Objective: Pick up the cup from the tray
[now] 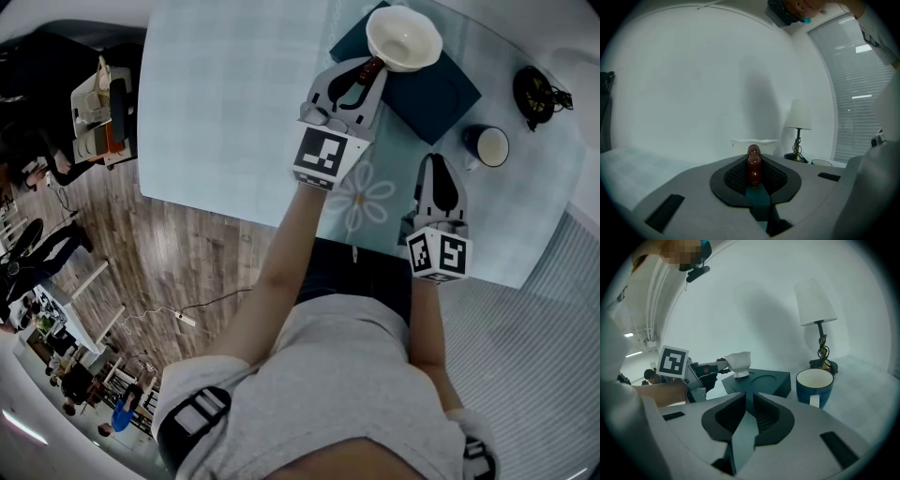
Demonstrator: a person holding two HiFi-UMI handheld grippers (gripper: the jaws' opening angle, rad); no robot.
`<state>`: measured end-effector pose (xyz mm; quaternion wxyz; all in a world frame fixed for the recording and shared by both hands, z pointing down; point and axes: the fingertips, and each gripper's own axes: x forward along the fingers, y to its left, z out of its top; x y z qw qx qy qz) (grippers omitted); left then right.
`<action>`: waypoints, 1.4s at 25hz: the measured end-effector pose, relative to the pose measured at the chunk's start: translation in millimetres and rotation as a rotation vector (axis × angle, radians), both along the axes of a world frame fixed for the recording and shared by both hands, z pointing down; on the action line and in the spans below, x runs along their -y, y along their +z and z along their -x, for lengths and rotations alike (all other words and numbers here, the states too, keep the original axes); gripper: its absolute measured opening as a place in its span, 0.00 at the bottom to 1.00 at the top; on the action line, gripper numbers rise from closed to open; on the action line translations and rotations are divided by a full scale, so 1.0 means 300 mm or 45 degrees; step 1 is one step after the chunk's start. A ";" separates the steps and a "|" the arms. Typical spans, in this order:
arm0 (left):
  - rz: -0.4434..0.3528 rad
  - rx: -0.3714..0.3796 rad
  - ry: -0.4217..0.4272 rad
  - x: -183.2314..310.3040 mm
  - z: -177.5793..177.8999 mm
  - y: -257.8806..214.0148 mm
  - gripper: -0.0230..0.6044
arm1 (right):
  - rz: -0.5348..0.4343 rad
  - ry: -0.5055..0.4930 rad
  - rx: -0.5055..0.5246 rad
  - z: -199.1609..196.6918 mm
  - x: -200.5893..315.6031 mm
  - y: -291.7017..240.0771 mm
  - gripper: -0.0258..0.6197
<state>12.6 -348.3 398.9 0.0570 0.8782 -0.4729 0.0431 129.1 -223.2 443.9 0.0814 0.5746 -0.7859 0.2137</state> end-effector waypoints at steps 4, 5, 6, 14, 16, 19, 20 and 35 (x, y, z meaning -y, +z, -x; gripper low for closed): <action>-0.028 -0.060 -0.010 -0.012 0.020 -0.059 0.11 | -0.002 -0.006 0.001 0.002 0.002 -0.004 0.11; -0.037 -0.068 -0.009 -0.018 0.024 -0.073 0.11 | -0.005 -0.009 0.002 0.002 0.004 -0.006 0.11; -0.046 -0.072 -0.009 -0.026 0.028 -0.088 0.11 | -0.009 -0.013 0.005 0.003 0.006 -0.009 0.11; -0.071 -0.061 -0.076 -0.153 0.145 -0.179 0.11 | -0.051 -0.071 0.024 0.055 0.016 -0.048 0.11; -0.057 -0.056 -0.101 -0.192 0.180 -0.174 0.11 | -0.052 -0.093 0.023 0.077 0.008 -0.048 0.11; -0.023 -0.041 -0.130 -0.240 0.223 -0.140 0.11 | -0.046 -0.125 0.029 0.112 -0.007 -0.042 0.11; -0.012 -0.036 -0.137 -0.255 0.234 -0.124 0.11 | -0.044 -0.135 0.030 0.124 -0.013 -0.041 0.11; 0.201 0.054 -0.130 -0.403 0.290 0.126 0.11 | -0.013 -0.194 0.003 0.201 -0.096 -0.011 0.11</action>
